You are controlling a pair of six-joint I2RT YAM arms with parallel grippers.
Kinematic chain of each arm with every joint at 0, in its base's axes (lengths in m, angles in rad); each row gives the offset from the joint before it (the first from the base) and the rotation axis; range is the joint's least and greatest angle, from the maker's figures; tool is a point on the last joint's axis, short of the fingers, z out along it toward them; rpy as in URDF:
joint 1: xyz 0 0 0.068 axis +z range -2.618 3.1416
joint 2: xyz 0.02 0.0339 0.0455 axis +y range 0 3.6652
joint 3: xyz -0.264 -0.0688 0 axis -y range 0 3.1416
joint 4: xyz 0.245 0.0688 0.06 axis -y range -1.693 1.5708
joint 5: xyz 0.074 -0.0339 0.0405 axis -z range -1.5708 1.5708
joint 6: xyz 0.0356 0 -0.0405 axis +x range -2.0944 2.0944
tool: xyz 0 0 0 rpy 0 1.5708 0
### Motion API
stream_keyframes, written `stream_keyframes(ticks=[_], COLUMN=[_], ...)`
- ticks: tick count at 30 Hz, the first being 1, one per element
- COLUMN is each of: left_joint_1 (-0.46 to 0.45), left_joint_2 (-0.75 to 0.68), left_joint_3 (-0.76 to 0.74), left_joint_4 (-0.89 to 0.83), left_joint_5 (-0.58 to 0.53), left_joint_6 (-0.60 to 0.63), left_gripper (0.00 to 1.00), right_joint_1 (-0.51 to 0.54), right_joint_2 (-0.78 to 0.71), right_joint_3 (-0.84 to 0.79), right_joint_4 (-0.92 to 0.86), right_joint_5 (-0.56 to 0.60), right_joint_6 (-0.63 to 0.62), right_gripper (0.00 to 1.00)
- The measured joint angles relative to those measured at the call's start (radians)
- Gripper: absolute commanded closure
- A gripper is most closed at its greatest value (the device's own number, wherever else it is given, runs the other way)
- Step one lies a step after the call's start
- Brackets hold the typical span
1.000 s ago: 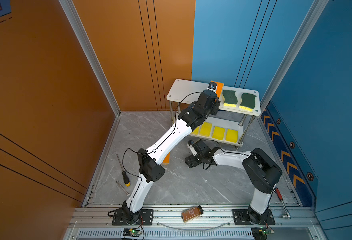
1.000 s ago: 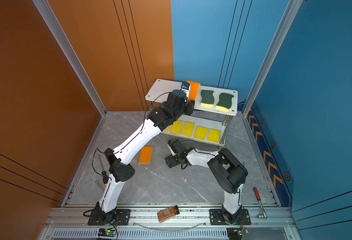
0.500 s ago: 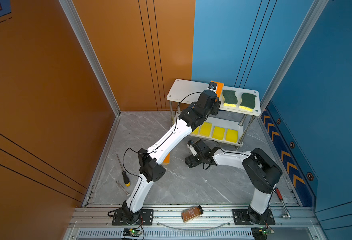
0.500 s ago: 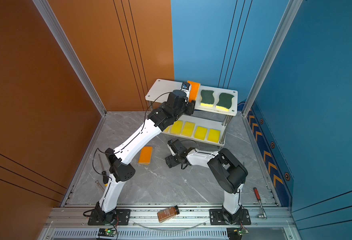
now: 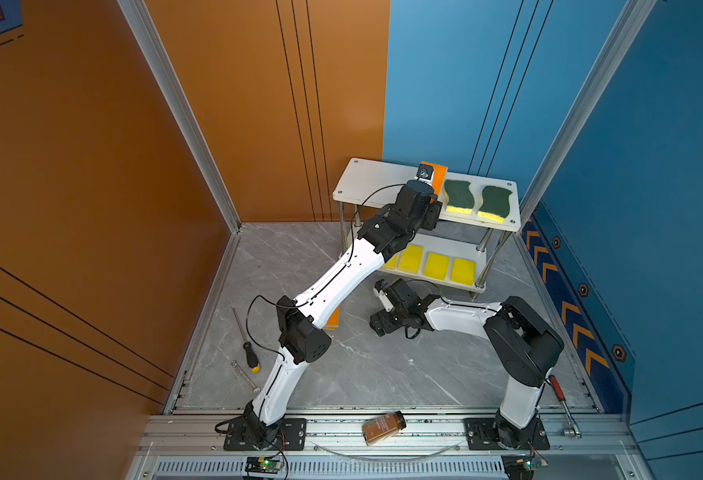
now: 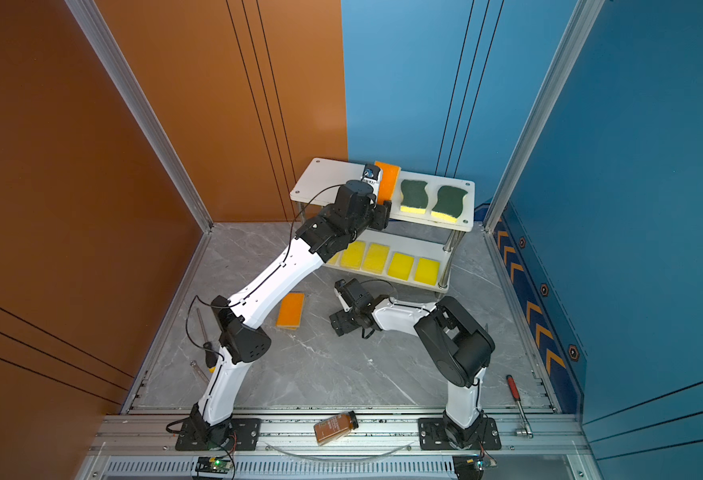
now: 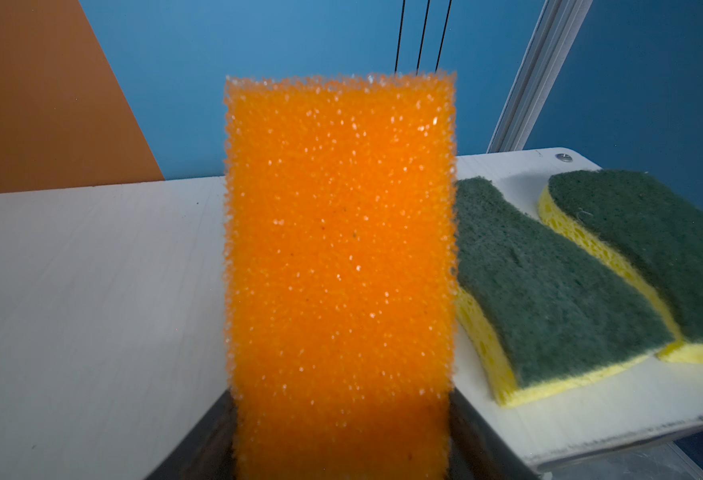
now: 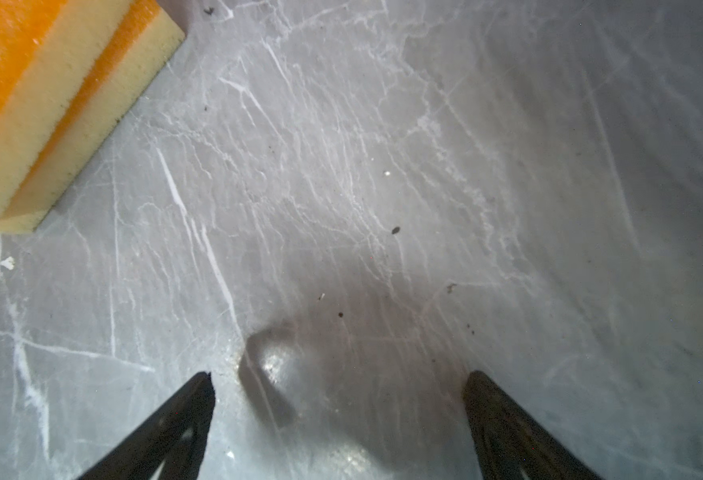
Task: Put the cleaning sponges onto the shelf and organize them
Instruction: 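Position the orange sponge beside the green-backed sponges and lower it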
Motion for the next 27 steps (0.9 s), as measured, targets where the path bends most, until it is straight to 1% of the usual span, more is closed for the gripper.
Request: stream_keyframes(ticks=[13,27], left_joint_1=[0.0,0.0], left_joint_2=[0.005,0.018], left_joint_3=[0.006,0.006], left_joint_4=[0.001,0.016], left_joint_5=[0.0,-0.001], left_joint_6=[0.0,-0.001], left_gripper=[0.28,0.27], right_joint_1=[-0.006,-0.01], right_joint_2=[0.004,0.006], right_joint_3=[0.001,0.001], right_joint_4=[0.011,0.018], right_joint_5=[-0.008,-0.014], right_joint_6=[-0.003,-0.003], right_gripper=[0.08,0.08])
